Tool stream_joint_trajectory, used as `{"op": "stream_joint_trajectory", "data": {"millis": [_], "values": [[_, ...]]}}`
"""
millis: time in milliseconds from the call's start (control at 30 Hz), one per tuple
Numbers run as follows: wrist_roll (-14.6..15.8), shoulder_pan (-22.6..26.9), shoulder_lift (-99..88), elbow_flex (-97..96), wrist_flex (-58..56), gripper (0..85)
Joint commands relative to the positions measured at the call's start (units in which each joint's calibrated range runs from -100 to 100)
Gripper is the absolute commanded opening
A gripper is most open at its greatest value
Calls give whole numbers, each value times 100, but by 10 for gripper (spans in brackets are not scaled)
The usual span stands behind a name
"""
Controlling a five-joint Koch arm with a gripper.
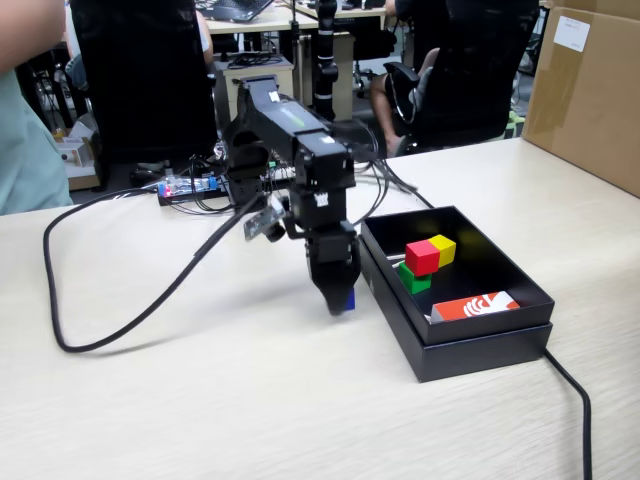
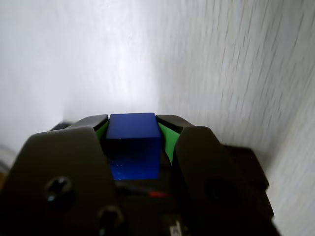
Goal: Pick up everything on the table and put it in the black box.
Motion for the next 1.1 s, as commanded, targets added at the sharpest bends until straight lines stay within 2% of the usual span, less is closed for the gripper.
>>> {"op": "stream_joint_trajectory", "data": {"millis": [0,167,333,600,1067], "values": [[-49,298,-1793,334,-66,140],[-49,874,-2597,461,-84,140],[24,1372,-2218,579,-84,141],[93,1578,-967,969,-84,141],[181,1568,180,942,-84,150]]}}
